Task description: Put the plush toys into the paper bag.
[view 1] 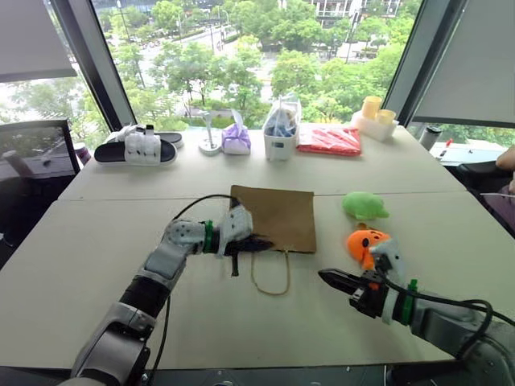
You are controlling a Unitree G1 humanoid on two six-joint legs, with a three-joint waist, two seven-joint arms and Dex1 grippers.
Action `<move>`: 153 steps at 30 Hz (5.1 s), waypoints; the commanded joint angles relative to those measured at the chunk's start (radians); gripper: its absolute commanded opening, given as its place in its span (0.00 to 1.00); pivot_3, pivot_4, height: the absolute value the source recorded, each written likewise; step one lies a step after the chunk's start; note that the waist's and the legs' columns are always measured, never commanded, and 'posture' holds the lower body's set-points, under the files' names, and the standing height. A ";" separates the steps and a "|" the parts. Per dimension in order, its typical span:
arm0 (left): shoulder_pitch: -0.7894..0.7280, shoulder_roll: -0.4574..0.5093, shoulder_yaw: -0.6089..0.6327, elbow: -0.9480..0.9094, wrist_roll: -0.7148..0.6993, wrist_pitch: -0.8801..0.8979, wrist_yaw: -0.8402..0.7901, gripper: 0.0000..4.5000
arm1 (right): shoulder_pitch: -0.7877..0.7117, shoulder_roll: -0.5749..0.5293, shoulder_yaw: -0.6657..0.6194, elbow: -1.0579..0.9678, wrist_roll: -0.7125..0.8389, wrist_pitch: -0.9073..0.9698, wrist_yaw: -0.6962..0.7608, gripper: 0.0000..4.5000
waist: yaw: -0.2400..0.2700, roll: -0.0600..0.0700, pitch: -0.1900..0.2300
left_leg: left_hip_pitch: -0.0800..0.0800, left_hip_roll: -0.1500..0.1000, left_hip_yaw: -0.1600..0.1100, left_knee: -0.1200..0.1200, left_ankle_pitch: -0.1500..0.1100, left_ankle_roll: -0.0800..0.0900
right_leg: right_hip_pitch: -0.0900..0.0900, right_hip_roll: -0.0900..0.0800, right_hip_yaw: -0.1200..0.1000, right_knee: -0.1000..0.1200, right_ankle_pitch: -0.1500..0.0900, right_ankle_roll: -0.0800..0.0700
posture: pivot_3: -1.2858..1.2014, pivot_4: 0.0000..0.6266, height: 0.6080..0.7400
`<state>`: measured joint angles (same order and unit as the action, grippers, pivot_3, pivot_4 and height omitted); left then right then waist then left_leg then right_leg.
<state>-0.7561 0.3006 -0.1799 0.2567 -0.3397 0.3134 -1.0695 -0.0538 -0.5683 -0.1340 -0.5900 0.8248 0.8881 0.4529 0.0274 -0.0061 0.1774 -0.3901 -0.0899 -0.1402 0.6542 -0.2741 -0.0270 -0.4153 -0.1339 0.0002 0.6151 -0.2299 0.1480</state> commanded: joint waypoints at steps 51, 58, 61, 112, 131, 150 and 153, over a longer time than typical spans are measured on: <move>-0.001 -0.005 0.167 -0.388 -0.407 0.561 0.229 0.01 | -0.360 0.249 0.340 0.667 -0.504 -0.376 0.051 0.00 | -0.042 0.001 -0.001 | 0.001 0.000 0.002 -0.004 0.008 -0.013 | -0.007 0.001 0.006 0.005 0.001 -0.001 | 0.52 0.24 1.00; -0.082 0.058 0.122 -0.415 -0.352 0.450 0.128 0.01 | -0.376 0.255 0.365 0.713 -0.576 -0.383 0.064 0.00 | -0.042 0.001 -0.001 | 0.001 0.000 0.003 -0.005 0.009 -0.015 | -0.007 0.002 0.007 0.006 0.001 -0.002 | 0.52 0.24 1.00; -0.114 0.055 0.131 -0.434 -0.387 0.460 0.105 0.01 | -0.372 0.261 0.367 0.704 -0.588 -0.372 0.068 0.00 | -0.043 0.000 -0.002 | 0.001 0.000 0.003 -0.004 0.009 -0.015 | -0.007 0.002 0.007 0.006 0.001 -0.002 | 0.52 0.24 1.00; -0.054 0.043 0.135 -0.287 -0.313 0.398 0.105 0.00 | -0.234 0.062 -0.004 0.646 -0.533 -0.321 -0.041 0.80 | -0.047 0.000 -0.002 | 0.003 0.000 0.010 -0.005 0.005 -0.008 | -0.010 0.002 0.014 0.009 0.001 -0.002 | 0.52 0.24 1.00; -0.057 0.042 0.194 -0.290 -0.397 0.458 0.137 0.00 | -0.230 -0.164 -0.166 0.256 -0.292 -0.121 0.177 0.03 | -0.040 0.001 -0.001 | 0.002 0.000 0.008 -0.003 0.004 -0.007 | -0.010 0.002 0.015 0.011 0.001 -0.001 | 0.52 0.24 1.00; -0.096 -0.022 0.183 -0.280 -0.410 0.463 0.140 0.00 | -0.529 -0.007 0.272 0.400 -0.379 -0.104 0.225 0.15 | -0.042 0.000 0.000 | 0.000 0.000 0.007 -0.002 0.005 -0.008 | -0.011 0.002 0.015 0.010 0.001 -0.001 | 0.52 0.24 1.00; -0.096 -0.030 0.196 -0.279 -0.415 0.466 0.162 0.00 | -0.547 0.020 0.284 0.445 -0.419 -0.139 0.221 0.44 | -0.042 0.000 0.000 | 0.001 0.000 0.007 -0.003 0.005 -0.009 | -0.012 0.002 0.015 0.011 0.001 -0.002 | 0.52 0.24 1.00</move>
<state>-0.8359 0.2671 -0.0160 0.0034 -0.7341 0.7798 -0.9195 -0.5821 -0.5562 0.1586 -0.1490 0.4290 0.7840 0.6764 -0.0147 -0.0061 0.1769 -0.3893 -0.0900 -0.1334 0.6509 -0.2680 -0.0370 -0.4274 -0.1317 0.0154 0.6261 -0.2290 0.1464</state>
